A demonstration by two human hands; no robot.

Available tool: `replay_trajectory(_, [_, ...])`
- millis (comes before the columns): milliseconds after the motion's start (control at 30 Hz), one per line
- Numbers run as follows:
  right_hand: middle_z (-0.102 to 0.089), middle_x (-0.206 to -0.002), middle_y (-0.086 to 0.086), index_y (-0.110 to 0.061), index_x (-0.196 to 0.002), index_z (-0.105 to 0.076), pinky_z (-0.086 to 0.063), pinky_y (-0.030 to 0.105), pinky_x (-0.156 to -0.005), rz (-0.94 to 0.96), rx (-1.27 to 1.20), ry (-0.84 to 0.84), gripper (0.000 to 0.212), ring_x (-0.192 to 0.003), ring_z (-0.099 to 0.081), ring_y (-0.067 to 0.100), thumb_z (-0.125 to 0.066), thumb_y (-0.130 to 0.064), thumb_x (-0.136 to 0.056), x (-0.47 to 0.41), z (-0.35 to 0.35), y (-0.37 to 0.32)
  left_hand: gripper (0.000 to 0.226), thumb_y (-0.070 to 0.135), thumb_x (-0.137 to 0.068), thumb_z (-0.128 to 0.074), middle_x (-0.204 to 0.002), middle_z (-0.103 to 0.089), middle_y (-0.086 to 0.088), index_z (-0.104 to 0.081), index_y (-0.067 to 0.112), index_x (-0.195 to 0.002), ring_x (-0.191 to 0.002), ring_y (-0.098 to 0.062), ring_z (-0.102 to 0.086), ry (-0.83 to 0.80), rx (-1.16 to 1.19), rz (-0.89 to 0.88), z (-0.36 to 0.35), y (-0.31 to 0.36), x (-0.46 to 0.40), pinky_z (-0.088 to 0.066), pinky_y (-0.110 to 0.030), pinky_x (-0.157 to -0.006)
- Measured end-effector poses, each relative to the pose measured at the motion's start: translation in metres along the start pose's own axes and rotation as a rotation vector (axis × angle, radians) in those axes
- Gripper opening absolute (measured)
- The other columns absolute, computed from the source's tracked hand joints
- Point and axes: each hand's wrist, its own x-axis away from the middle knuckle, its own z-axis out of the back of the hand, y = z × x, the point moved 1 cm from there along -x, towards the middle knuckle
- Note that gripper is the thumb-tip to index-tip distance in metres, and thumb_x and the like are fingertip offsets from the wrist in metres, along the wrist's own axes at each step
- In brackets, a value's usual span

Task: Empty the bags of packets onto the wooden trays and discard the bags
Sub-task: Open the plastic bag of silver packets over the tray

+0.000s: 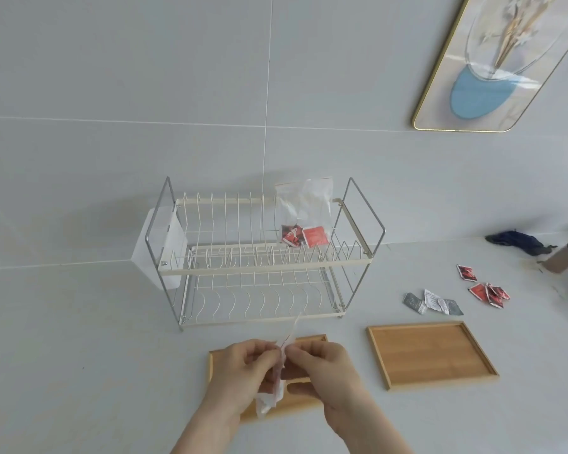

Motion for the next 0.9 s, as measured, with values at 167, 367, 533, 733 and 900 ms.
replay_trajectory(167, [-0.076, -0.068, 0.004, -0.013, -0.078, -0.068, -0.059, 0.041, -0.06, 0.156, 0.314, 0.276, 0.018, -0.06, -0.076, 0.012, -0.057, -0.014, -0.092, -0.005, 0.004, 0.011, 0.014, 0.016, -0.09, -0.06, -0.064, -0.075, -0.002, -0.069, 0.022, -0.08, -0.059, -0.024, -0.071, 0.235, -0.267, -0.109, 0.01, -0.005, -0.004, -0.062, -0.044, -0.07])
replay_trajectory(367, [-0.071, -0.074, -0.004, -0.022, -0.077, -0.057, -0.051, 0.034, -0.067, 0.347, 0.546, 0.351, 0.019, -0.073, -0.064, 0.013, -0.058, -0.019, -0.095, -0.001, 0.018, 0.007, 0.016, 0.012, -0.091, -0.063, -0.063, -0.069, -0.007, -0.066, 0.02, -0.077, -0.055, -0.027, -0.066, 0.272, -0.27, -0.171, 0.036, -0.013, 0.004, -0.059, -0.047, -0.069])
replay_trajectory(533, [-0.078, -0.08, -0.002, -0.017, -0.075, -0.053, -0.057, 0.05, -0.086, 0.303, 0.391, 0.13, 0.016, -0.087, -0.071, 0.024, -0.054, -0.013, -0.09, -0.001, 0.015, -0.021, 0.041, 0.001, -0.093, -0.06, -0.094, -0.071, 0.019, -0.063, 0.04, -0.104, -0.092, 0.006, -0.066, 0.223, -0.335, -0.317, 0.045, -0.019, -0.006, -0.056, -0.028, -0.087])
replay_trajectory(733, [-0.078, -0.081, 0.018, -0.005, -0.081, -0.05, -0.058, 0.045, -0.077, 0.335, 0.29, -0.127, 0.019, -0.08, -0.071, 0.042, -0.043, 0.003, -0.096, 0.016, 0.036, -0.079, 0.111, 0.019, -0.071, -0.08, -0.151, -0.007, 0.047, -0.01, 0.065, -0.144, -0.146, 0.017, -0.004, -0.137, -0.715, -0.515, 0.038, -0.012, -0.018, -0.015, -0.021, -0.119])
replay_trajectory(900, [-0.067, -0.069, 0.013, -0.003, -0.086, -0.054, -0.053, 0.027, -0.058, 0.37, -0.002, -0.317, 0.017, -0.06, -0.064, 0.024, -0.045, -0.001, -0.1, 0.019, 0.049, -0.105, 0.074, 0.04, -0.064, -0.089, -0.123, -0.062, 0.036, -0.051, 0.056, -0.125, -0.118, 0.013, -0.055, -0.342, -0.624, -0.534, 0.012, 0.009, -0.016, -0.049, -0.03, -0.104])
